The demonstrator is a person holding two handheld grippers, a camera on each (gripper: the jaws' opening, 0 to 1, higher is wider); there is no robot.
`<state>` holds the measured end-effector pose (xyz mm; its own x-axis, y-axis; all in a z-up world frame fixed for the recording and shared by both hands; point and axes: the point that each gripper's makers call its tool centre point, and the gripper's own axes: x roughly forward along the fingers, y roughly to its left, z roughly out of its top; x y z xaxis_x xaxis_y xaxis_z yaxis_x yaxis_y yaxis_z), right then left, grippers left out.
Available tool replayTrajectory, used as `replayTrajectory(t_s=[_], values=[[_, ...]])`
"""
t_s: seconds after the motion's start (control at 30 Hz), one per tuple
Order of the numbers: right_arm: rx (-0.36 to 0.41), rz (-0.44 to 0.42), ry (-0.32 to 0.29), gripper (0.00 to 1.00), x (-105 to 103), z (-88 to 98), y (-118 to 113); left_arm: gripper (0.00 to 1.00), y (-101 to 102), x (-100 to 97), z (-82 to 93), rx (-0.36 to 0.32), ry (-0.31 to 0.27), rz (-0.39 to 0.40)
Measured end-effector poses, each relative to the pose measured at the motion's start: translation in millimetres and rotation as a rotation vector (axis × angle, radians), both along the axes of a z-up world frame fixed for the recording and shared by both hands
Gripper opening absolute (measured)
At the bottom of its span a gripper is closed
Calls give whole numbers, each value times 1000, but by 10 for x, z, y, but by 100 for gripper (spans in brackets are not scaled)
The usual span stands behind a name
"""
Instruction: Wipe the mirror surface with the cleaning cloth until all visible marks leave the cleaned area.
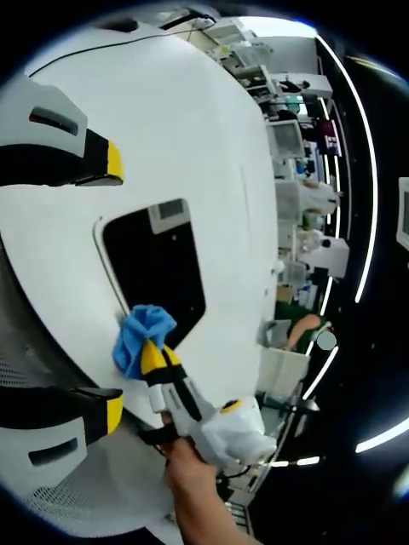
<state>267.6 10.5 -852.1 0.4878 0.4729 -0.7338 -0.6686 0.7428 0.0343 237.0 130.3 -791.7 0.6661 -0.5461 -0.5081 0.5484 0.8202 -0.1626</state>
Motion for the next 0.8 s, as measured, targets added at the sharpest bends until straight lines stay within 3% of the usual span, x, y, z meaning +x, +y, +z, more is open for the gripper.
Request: replayTrajectory(t_s=[0.8], values=[[-8,-66,16,2,-23,2,-280,99,-19,-14,-1,-5,1,-16]])
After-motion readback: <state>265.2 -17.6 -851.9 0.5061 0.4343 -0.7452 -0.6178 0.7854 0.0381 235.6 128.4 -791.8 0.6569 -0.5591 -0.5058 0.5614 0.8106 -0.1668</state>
